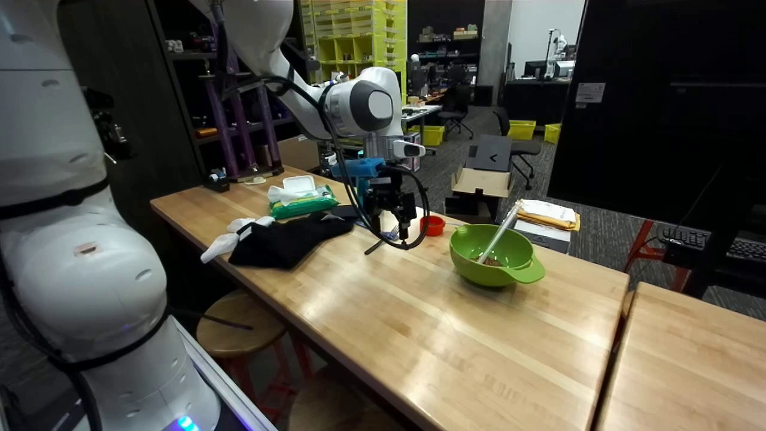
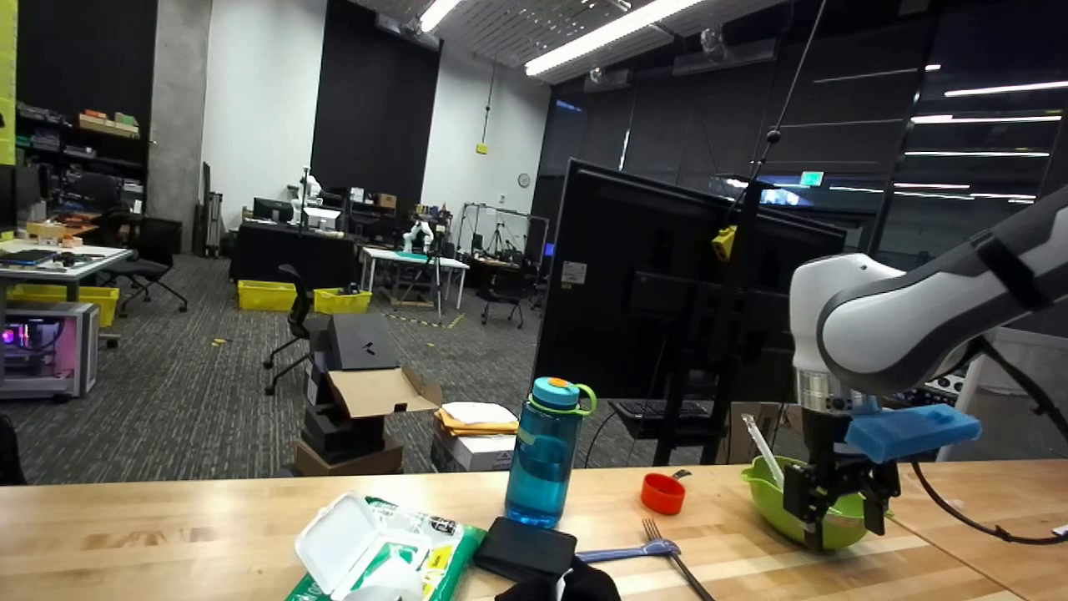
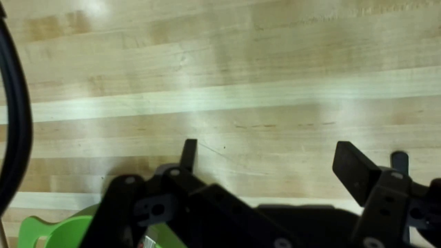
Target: Pick up the clear straw and put it in the lime green bowl
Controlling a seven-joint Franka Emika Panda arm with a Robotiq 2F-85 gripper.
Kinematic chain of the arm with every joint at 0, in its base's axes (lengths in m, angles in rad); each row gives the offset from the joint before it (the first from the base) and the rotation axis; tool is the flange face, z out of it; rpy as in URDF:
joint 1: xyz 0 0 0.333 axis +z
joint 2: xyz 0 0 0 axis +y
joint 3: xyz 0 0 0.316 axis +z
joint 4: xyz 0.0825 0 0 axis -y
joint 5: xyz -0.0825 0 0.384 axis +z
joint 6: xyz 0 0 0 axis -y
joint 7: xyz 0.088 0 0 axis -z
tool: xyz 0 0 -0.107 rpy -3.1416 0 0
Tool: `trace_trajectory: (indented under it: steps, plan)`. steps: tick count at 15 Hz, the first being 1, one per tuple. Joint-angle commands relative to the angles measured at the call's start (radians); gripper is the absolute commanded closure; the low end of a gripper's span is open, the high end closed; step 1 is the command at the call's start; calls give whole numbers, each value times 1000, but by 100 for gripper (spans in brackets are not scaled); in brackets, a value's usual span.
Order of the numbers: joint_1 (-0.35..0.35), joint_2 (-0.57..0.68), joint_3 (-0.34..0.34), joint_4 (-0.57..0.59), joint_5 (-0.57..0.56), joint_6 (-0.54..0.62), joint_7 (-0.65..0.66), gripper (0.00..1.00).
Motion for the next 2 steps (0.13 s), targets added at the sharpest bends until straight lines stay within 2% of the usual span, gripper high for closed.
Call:
trace_trajectory:
  steps: [1, 2]
  plan:
    - [-11, -94, 24, -80, 30, -42, -48, 0]
    - [-18, -28, 20, -28, 4, -23, -18, 0]
